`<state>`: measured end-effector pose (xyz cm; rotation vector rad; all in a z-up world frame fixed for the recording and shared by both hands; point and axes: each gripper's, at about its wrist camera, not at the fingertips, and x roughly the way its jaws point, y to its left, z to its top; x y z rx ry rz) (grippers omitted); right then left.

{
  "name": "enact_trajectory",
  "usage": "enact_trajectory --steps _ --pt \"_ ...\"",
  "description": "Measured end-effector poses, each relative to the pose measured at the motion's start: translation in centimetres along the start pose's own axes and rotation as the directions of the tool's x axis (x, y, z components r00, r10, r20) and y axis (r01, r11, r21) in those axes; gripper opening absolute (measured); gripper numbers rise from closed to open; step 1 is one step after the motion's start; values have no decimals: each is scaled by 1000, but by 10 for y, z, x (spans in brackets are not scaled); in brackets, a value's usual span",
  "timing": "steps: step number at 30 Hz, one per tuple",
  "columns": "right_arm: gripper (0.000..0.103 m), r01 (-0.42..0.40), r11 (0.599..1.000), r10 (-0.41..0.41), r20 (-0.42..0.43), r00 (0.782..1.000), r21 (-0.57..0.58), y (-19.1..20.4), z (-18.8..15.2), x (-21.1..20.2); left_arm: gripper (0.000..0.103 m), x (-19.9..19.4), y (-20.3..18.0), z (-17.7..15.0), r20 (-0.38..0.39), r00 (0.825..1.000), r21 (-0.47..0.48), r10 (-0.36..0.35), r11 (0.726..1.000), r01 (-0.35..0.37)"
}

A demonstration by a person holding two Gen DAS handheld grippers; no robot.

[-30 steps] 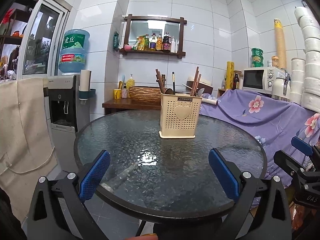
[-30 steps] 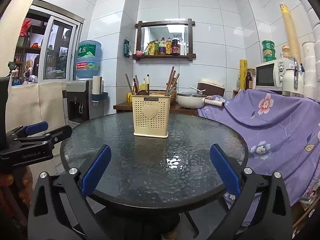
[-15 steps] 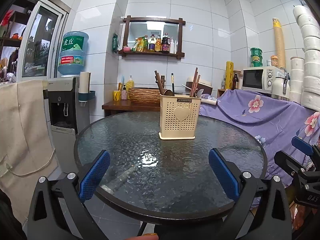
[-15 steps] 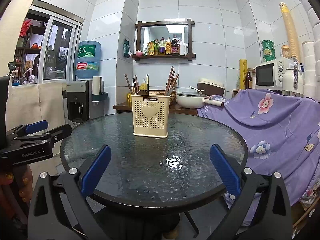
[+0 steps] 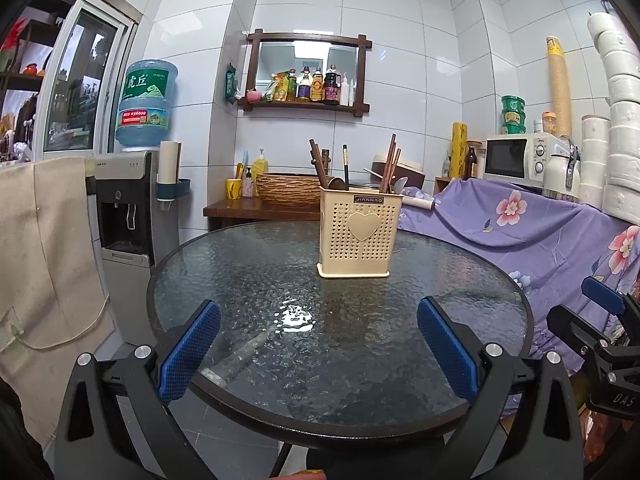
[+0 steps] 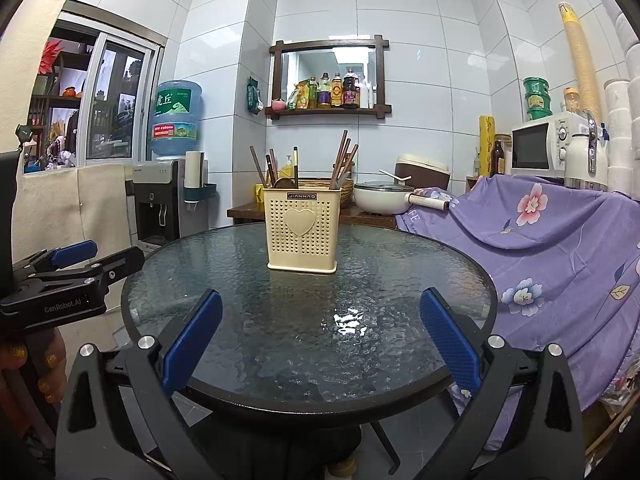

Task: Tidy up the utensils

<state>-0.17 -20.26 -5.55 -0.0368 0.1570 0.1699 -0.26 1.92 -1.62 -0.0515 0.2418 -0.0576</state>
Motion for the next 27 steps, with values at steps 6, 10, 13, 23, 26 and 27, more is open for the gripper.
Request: enact_trajectory --steps 6,10,13,23,26,27 --pt "97 -1 1000 1 -2 1000 -2 1 -1 0 97 1 -1 0 0 1000 6 2 1000 -2" --pt "97 -1 1000 1 -2 1000 -9 4 -1 1 97 0 0 1 0 1000 0 -1 1000 1" --pt "97 -4 1000 4 -4 1000 -9 5 -1 2 97 0 0 1 2 1000 2 1 1000 -1" --pt "97 -4 1000 4 -4 1000 -14 8 -2 2 97 0 0 0 0 1000 0 -2 1000 2" --pt "97 -4 1000 4 -4 1000 -14 8 -2 2 97 0 -1 -1 -3 1000 0 -3 1000 3" --pt "97 -5 1000 5 -4 1000 -14 8 -2 2 97 0 -1 -1 -4 1000 0 -4 1000 4"
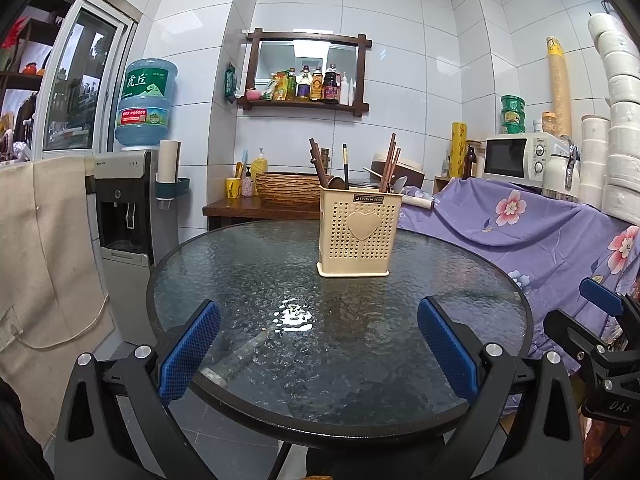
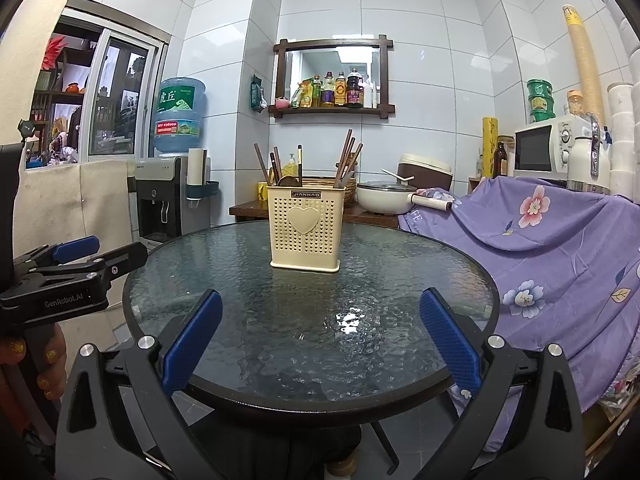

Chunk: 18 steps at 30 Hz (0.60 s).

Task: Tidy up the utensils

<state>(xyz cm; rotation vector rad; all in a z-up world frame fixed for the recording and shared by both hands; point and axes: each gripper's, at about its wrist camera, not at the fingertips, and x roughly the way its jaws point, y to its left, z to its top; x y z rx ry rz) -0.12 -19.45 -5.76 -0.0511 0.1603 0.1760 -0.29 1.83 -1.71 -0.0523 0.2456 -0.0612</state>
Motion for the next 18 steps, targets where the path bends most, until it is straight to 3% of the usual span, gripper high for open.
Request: enact_trajectory --steps 18 --pt "97 3 1000 -3 0 1000 1 1 0 0 97 -1 -2 1 -2 1000 2 -5 1000 5"
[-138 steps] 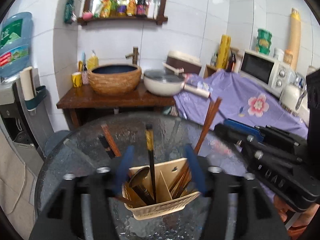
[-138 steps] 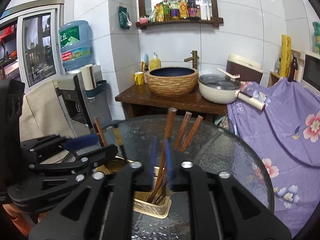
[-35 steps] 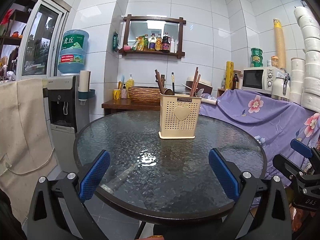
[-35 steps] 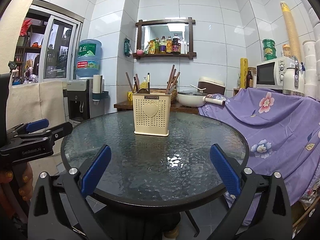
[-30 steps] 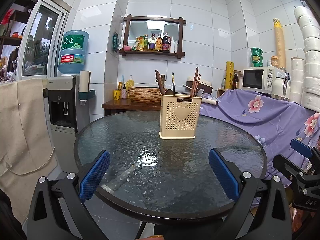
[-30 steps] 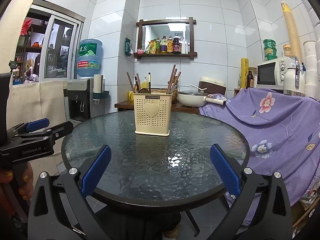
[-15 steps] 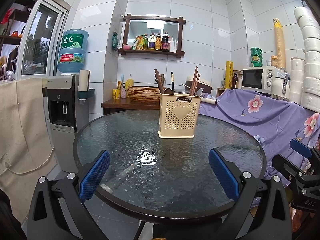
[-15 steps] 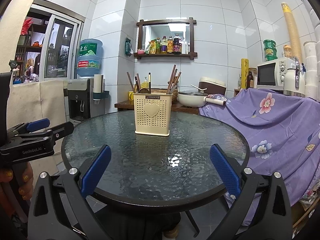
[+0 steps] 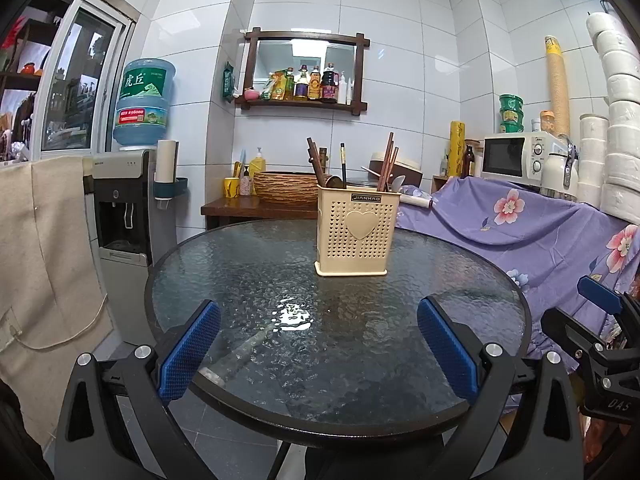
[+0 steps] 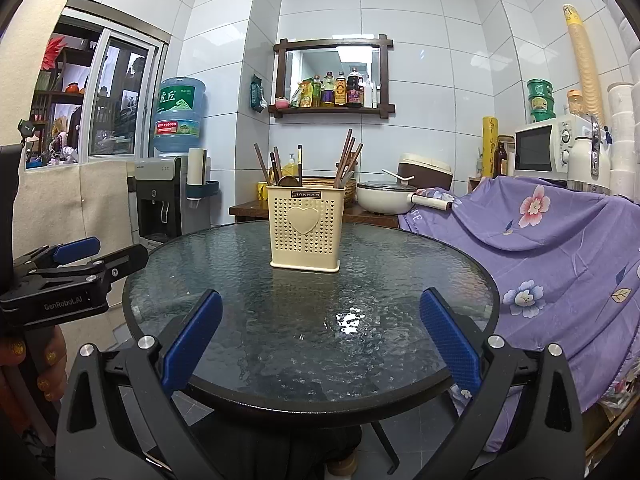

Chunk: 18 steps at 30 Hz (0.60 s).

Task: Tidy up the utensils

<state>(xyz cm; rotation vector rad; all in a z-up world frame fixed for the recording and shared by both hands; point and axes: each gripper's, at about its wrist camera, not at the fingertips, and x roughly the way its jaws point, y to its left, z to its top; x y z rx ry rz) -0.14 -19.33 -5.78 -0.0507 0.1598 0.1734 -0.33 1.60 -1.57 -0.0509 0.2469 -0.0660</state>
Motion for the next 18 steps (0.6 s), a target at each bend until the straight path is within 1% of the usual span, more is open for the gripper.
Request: enact_trajectory --steps 9,18 --pt "97 -2 1000 2 -3 1000 3 0 0 0 97 2 3 0 -6 1000 -15 -13 1000 13" --pt "97 -3 1000 3 -1 1000 2 0 1 0 97 0 2 1 -5 1000 -4 -20 1000 20"
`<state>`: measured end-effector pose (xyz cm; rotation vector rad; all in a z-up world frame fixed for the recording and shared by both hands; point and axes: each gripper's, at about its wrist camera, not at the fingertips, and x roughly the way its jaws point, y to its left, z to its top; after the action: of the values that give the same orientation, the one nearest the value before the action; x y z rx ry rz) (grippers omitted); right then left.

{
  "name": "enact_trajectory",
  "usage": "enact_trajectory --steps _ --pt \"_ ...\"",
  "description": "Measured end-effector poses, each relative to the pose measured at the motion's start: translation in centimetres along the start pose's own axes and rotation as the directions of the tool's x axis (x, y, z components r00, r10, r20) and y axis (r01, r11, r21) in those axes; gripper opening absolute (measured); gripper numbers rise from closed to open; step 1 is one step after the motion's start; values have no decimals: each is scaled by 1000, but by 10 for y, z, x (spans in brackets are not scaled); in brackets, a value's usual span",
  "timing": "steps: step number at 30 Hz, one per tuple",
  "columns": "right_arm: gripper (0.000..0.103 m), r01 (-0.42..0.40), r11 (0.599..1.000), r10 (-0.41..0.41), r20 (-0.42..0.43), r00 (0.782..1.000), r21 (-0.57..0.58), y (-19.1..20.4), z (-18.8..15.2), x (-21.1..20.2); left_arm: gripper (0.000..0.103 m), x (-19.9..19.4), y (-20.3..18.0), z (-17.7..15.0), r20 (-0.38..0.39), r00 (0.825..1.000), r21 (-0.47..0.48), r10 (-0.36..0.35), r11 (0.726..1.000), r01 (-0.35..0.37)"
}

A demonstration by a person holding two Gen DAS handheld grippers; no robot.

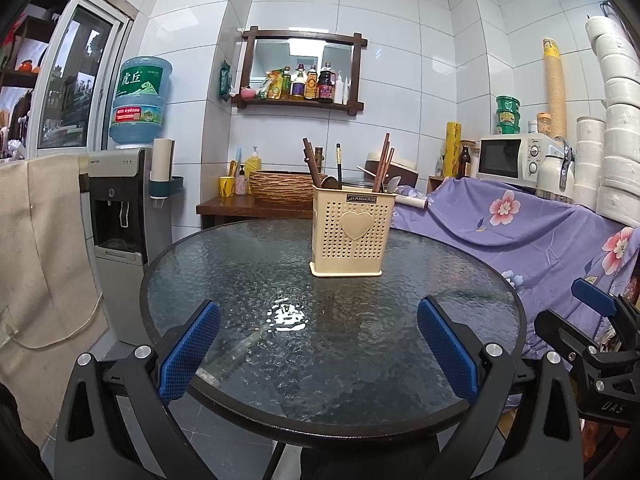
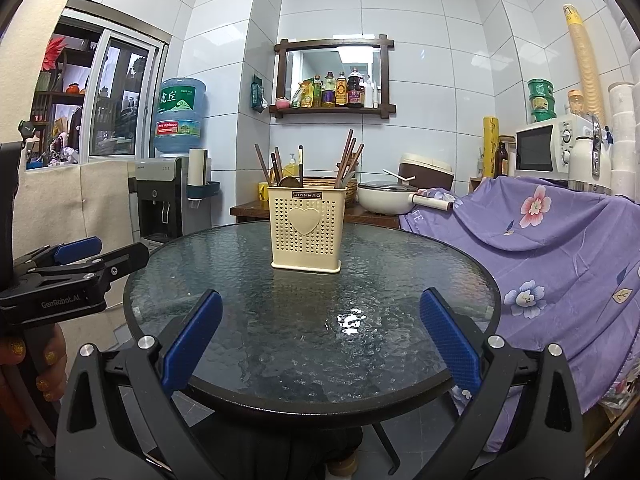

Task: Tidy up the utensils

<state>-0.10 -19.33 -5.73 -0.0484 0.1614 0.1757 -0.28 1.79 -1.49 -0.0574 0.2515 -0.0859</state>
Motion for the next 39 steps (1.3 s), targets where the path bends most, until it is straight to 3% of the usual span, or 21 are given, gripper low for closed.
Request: enact_trajectory --steps 39 --pt "97 0 1000 0 -11 1000 5 -1 -1 2 97 2 2 0 -11 1000 -1 6 1000 -6"
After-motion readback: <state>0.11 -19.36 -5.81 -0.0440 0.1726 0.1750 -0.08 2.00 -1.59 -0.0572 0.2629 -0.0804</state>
